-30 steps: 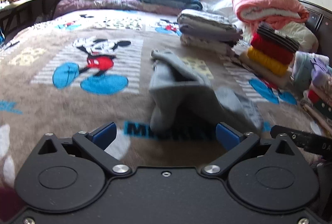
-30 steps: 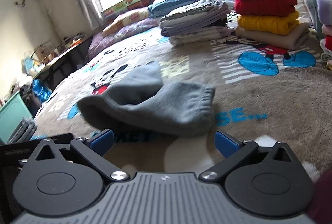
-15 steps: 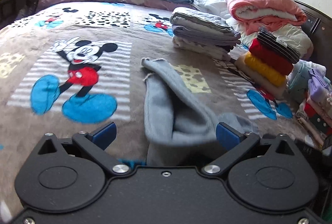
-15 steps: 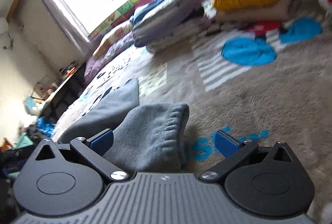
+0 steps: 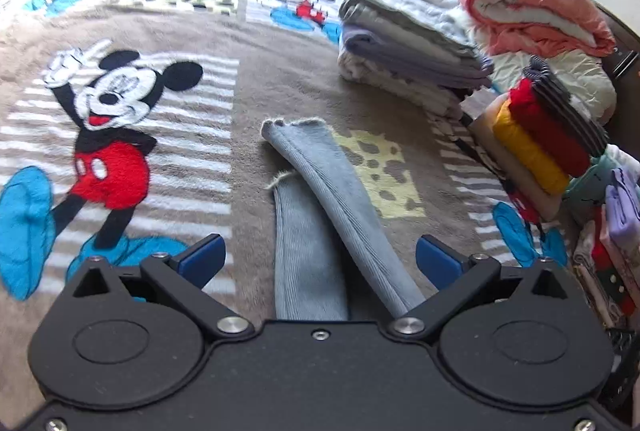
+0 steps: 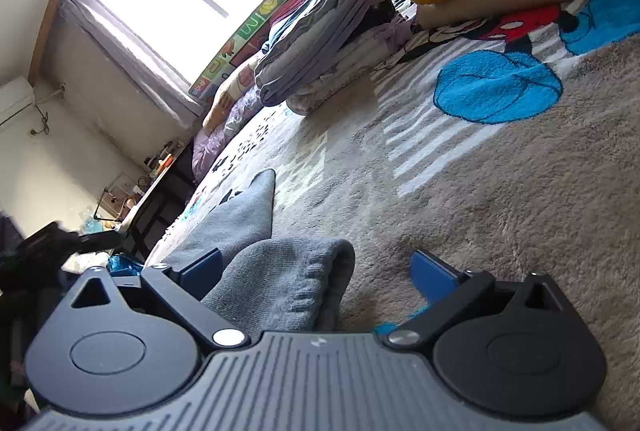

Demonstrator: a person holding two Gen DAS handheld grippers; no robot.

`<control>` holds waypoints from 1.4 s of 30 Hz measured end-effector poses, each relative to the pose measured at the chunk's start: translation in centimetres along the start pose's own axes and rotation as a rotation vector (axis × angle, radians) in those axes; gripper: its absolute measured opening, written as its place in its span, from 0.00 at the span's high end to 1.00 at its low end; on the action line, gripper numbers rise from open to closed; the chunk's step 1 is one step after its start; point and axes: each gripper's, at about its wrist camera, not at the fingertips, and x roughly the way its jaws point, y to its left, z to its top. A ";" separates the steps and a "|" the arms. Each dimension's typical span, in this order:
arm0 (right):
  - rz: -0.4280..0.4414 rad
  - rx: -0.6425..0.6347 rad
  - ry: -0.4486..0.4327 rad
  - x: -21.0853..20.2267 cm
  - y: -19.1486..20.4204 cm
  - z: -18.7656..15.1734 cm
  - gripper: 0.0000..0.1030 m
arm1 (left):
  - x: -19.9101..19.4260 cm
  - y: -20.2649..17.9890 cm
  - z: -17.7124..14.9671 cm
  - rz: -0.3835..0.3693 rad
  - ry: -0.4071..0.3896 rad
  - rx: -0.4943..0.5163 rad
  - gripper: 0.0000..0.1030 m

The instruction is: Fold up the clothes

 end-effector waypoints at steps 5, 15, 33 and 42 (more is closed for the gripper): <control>0.041 -0.034 0.055 0.9 0.4 -0.5 0.32 | 4.0 1.7 2.3 -0.029 0.081 -0.070 0.02; 0.035 -0.114 0.071 1.9 1.3 -1.2 0.25 | 10.1 2.0 4.0 -0.113 0.188 -0.138 0.22; 0.057 -0.089 0.053 1.3 0.7 -1.6 0.52 | 3.3 -0.2 3.0 -0.039 -0.067 0.067 0.84; 0.097 -0.115 0.046 0.2 2.3 -2.1 0.74 | -5.1 3.4 0.5 -0.017 -0.240 0.038 0.84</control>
